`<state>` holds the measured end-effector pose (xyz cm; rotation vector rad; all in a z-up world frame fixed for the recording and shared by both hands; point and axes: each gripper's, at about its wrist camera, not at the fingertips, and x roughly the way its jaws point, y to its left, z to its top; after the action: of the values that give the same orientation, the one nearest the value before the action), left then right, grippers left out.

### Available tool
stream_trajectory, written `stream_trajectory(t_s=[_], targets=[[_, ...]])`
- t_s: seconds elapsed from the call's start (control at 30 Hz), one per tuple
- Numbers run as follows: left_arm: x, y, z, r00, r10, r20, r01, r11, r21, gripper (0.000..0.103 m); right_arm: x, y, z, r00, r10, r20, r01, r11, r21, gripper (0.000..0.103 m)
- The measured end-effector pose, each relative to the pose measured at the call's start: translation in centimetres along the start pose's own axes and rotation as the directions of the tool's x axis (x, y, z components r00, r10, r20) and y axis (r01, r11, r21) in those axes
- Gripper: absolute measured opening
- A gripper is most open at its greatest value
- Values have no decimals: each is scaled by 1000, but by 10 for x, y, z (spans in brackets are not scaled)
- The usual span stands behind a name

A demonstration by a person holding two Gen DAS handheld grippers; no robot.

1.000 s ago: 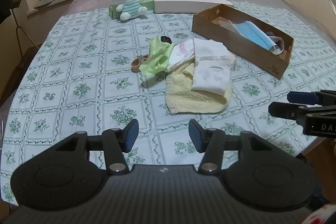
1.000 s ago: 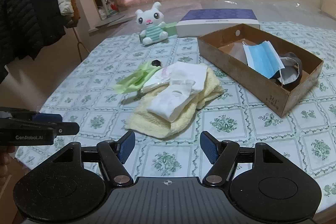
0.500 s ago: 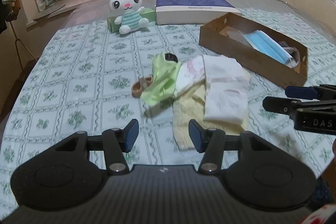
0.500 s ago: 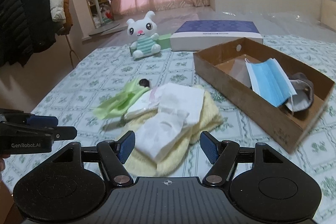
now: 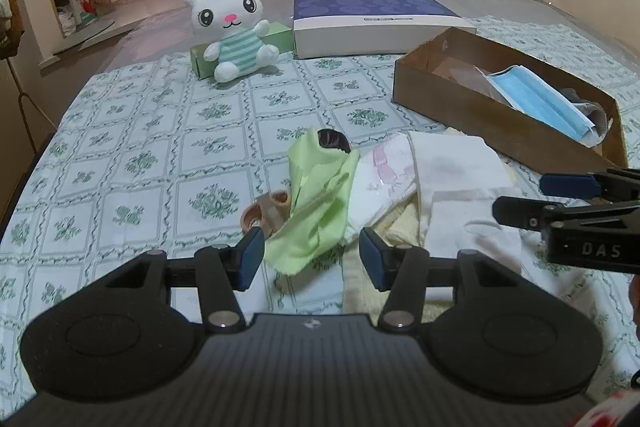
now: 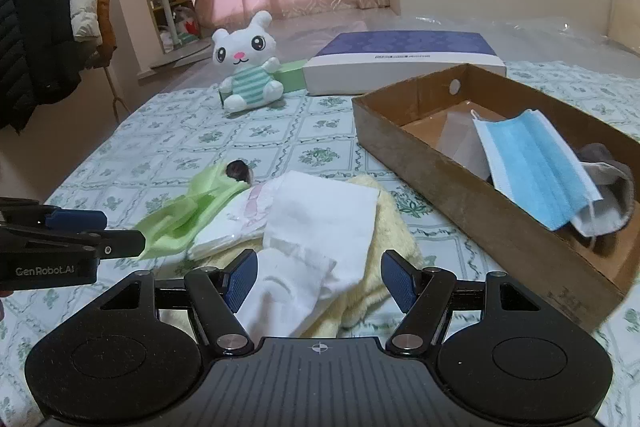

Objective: Organize soft objects
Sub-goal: 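Grasp the white sock with the right gripper while the left gripper grasps the green cloth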

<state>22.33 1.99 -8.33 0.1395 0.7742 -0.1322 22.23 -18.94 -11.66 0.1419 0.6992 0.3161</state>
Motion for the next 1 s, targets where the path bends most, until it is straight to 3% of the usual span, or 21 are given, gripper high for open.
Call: stream_trajectory(t_s=[0.37, 0.4, 0.47, 0.57, 0.63, 0.83, 0.93, 1.0], targets=[[33, 0, 6, 1000, -13, -3, 13, 1000, 18, 50, 37, 4, -5, 1000, 0, 1, 0, 997, -75, 66], [36, 0, 7, 1000, -14, -5, 14, 1000, 20, 50, 37, 5, -6, 1000, -1, 8, 2, 996, -92, 60], [41, 0, 8, 1000, -18, -5, 18, 1000, 23, 50, 39, 6, -6, 1000, 2, 7, -1, 993, -121, 34], [48, -1, 10, 1000, -21, -7, 21, 999, 30, 50, 41, 2, -6, 1000, 12, 2, -12, 991, -134, 16], [53, -3, 11, 1000, -23, -11, 23, 999, 36, 49, 40, -1, -5, 1000, 15, 9, -14, 992, -127, 11], [67, -11, 15, 1000, -13, -13, 14, 997, 79, 48, 32, -10, 0, 999, 34, 30, -31, 996, -85, 9], [74, -14, 15, 1000, -5, -15, 6, 995, 101, 33, 28, -13, 2, 998, 50, 38, -48, 997, -63, 9], [77, -15, 15, 1000, -4, -15, 5, 994, 113, 13, 24, -14, 4, 997, 64, 48, -61, 997, -52, 9]])
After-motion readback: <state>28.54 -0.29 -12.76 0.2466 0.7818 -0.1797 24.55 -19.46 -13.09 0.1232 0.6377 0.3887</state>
